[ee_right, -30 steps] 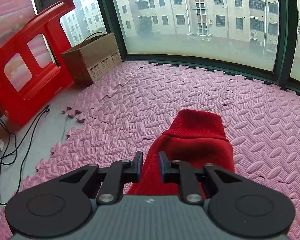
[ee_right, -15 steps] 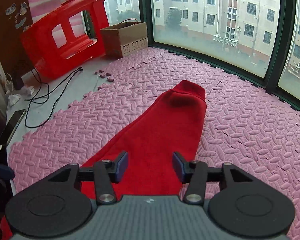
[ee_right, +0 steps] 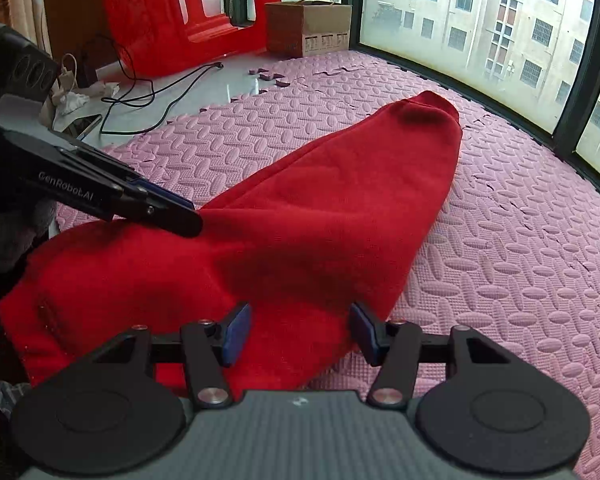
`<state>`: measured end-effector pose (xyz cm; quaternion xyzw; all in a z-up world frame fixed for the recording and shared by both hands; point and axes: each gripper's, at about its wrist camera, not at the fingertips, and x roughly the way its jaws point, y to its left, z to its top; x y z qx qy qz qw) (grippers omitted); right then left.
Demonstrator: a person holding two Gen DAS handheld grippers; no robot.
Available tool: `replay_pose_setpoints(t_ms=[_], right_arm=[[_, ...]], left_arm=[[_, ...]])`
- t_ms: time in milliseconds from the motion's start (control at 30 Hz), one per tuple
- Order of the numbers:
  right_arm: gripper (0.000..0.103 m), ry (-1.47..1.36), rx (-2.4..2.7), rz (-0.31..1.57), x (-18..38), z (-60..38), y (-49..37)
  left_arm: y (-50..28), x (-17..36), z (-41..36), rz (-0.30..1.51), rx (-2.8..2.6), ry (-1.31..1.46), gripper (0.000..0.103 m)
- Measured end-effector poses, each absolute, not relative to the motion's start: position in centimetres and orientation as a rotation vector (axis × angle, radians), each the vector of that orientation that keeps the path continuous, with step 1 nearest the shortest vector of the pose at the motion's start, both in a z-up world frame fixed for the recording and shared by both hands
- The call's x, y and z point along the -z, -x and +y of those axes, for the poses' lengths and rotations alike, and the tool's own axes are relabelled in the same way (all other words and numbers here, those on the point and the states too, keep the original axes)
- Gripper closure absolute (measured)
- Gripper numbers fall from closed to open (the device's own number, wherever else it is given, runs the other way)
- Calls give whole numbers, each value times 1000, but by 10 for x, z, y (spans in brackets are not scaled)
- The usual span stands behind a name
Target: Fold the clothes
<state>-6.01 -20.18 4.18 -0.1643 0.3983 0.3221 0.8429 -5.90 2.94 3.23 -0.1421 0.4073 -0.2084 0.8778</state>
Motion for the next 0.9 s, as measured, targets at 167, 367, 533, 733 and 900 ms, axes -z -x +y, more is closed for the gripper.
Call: replay_pose_setpoints(t_ms=[167,367,533,733,900], right_arm=[[47,276,-717,785,-73,-204,77],[47,218,-801,768,-84,-192,94],[47,244,-813,783,-78,-189,106],[47,204,-773,776,-79,-200,110],[47,163,-732,748,-84,-212,111]], left_arm=[[76,-58,30,789,430,302,73],[111,-72,29,789,391,334,47],[130,-63,34,867,380,494,44],[135,-68,18,887,455,513,64],[122,-82,6,877,503,536,85]])
